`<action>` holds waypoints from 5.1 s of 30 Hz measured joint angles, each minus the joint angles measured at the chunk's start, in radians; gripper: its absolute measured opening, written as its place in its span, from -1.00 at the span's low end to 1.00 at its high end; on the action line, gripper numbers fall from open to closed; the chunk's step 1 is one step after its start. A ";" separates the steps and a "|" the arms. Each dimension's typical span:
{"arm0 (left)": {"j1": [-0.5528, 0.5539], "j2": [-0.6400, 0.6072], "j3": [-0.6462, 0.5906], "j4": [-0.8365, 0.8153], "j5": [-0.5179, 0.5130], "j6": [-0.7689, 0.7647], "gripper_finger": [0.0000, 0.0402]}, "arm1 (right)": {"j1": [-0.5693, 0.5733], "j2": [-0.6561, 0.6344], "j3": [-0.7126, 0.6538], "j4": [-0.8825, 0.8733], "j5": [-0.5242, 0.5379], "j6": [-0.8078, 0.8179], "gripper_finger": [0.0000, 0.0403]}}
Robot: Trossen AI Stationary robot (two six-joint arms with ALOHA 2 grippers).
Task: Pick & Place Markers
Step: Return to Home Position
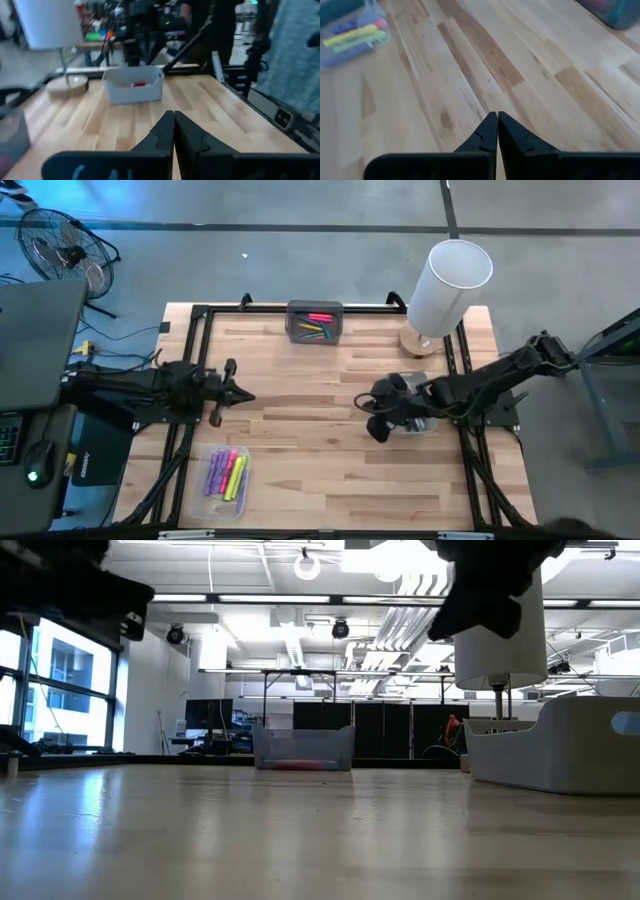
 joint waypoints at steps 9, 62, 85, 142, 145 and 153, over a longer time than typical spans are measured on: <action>0.057 -0.246 -0.133 -0.053 0.079 -0.028 -1.00 | -0.053 0.000 0.000 0.047 -0.041 -0.057 -0.99; 0.077 -0.246 -0.139 -0.056 0.045 -0.054 -0.99 | -0.438 -1.300 -0.832 0.408 -0.452 -0.520 -1.00; 0.077 -0.246 -0.139 -0.056 0.049 -0.054 -0.99 | -0.286 -1.301 -0.855 0.464 -0.328 -0.645 -1.00; 0.077 -0.245 -0.139 -0.056 0.047 -0.055 -0.99 | -0.286 -1.288 -0.885 0.461 -0.348 -0.772 -1.00; 0.077 -0.245 -0.139 -0.056 0.047 -0.054 -0.99 | -0.286 -1.288 -0.885 0.461 -0.348 -0.772 -1.00; 0.077 -0.245 -0.139 -0.057 0.047 -0.054 -0.99 | -0.286 -1.288 -0.885 0.461 -0.348 -0.773 -1.00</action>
